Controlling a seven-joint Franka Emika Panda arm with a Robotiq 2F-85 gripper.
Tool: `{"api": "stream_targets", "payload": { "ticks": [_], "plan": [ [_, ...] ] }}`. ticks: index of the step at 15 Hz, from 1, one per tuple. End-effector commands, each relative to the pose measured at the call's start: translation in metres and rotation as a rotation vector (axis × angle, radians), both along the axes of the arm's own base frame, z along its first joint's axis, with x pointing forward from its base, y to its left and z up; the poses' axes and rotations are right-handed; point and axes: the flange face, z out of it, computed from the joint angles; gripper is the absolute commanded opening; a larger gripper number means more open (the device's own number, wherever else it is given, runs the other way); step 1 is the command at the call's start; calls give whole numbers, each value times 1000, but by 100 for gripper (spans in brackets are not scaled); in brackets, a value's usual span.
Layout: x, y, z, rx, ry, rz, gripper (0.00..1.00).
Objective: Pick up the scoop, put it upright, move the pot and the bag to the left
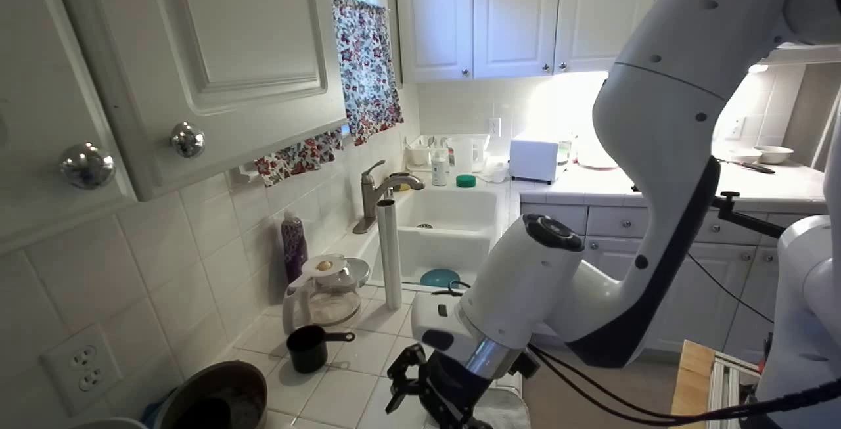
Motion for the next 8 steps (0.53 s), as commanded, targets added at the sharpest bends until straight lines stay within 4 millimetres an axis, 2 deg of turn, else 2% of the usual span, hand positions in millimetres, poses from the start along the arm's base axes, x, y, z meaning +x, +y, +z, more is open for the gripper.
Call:
{"api": "stream_targets", "payload": {
  "ticks": [1,2,3,4,8],
  "plan": [
    [-14,-64,24,8,-23,-207,100],
    [-15,-81,26,17,-20,-266,100],
    [6,-86,24,24,-6,-326,100],
    [15,-101,21,29,7,-380,100],
    [30,-157,23,75,31,-613,100]
  ]
}}
